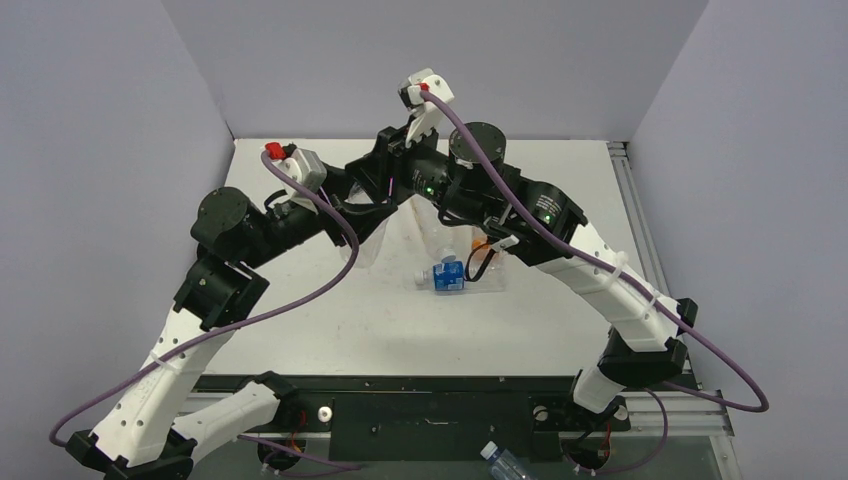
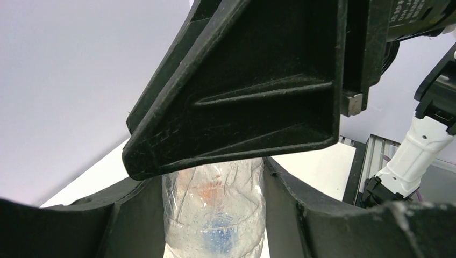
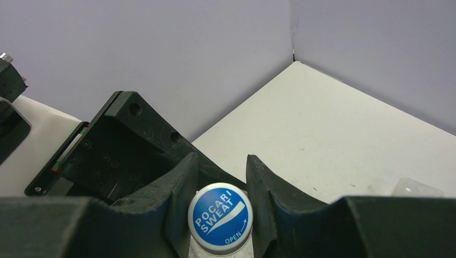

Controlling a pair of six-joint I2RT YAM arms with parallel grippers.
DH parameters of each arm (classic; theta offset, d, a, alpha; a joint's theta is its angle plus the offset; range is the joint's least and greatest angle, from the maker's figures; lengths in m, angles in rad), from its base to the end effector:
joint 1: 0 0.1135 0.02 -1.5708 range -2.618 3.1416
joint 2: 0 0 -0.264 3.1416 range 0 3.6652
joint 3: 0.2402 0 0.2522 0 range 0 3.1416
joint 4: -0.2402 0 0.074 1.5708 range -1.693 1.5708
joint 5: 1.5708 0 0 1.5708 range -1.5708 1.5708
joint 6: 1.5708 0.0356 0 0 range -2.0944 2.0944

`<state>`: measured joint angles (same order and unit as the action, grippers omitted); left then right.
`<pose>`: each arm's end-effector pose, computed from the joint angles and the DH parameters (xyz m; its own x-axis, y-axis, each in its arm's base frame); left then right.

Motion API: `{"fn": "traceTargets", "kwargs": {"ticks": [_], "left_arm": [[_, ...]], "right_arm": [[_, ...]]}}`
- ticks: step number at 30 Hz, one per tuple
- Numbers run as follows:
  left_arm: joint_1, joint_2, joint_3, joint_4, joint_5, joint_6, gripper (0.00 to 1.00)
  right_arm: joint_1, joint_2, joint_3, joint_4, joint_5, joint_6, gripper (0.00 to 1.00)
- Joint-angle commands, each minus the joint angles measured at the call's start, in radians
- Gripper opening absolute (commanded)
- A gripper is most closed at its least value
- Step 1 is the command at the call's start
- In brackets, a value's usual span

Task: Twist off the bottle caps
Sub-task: Unscrew the bottle cap from the plastic bottle.

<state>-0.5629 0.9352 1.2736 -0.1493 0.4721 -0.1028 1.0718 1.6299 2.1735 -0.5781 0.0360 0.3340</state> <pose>0.1421 -0.1088 0.4837 0.0706 -0.1526 -0.9858 0.8648 0.5018 -0.0157 0.1560 0.2836 0.5513 -0.2976 0.1385 -0.9446 -0.8073 0.4916 0.3265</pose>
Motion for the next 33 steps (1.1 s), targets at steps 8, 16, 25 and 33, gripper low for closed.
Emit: {"fn": "traceTargets", "kwargs": {"ticks": [8, 16, 25, 33], "left_arm": [[-0.003, -0.003, 0.003, 0.053, 0.020, -0.032, 0.00], [-0.003, 0.000, 0.010, 0.054, 0.018, -0.038, 0.00], [-0.003, 0.000, 0.016, 0.058, 0.021, -0.044, 0.00], [-0.003, 0.005, 0.030, 0.056, 0.022, -0.052, 0.00]], "right_arm": [[-0.011, -0.070, -0.032, 0.098, 0.001, 0.016, 0.49], [-0.012, -0.056, -0.035, 0.098, -0.026, 0.023, 0.41], [-0.012, -0.033, -0.017, 0.093, -0.027, 0.027, 0.28], [-0.010, -0.006, 0.010, 0.062, -0.057, 0.026, 0.30]]}}
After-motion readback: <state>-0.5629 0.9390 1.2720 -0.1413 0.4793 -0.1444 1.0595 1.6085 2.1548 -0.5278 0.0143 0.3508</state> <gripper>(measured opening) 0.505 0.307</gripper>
